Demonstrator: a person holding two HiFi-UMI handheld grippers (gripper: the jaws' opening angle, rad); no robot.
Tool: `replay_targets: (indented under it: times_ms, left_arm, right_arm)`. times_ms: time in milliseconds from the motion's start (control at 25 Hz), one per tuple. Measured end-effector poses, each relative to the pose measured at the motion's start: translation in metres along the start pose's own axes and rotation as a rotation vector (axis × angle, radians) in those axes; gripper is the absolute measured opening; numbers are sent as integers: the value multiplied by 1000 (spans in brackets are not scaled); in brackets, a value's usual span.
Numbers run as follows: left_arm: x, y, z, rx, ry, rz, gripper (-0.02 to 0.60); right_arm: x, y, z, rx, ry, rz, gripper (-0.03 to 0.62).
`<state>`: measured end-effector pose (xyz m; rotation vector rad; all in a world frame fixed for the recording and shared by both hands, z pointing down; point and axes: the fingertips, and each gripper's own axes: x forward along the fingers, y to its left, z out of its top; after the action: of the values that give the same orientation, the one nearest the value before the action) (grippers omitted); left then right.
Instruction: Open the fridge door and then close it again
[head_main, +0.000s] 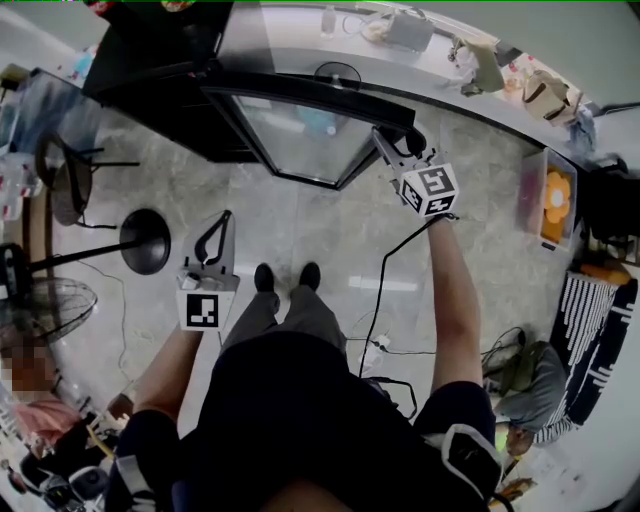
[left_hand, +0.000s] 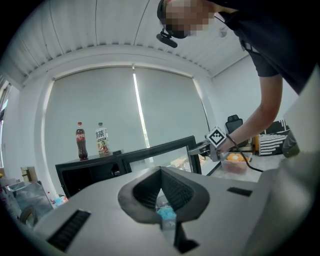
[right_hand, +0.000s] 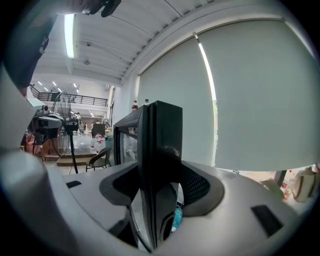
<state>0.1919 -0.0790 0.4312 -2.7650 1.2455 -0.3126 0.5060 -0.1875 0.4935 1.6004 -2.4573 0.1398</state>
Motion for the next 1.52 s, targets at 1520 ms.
replay_targets:
  times_ms: [1520]
  left_arm:
    - [-56,-2,12,-2,-69,24,23]
  right_arm:
    - [-73,148,-10,38,10,-244,229]
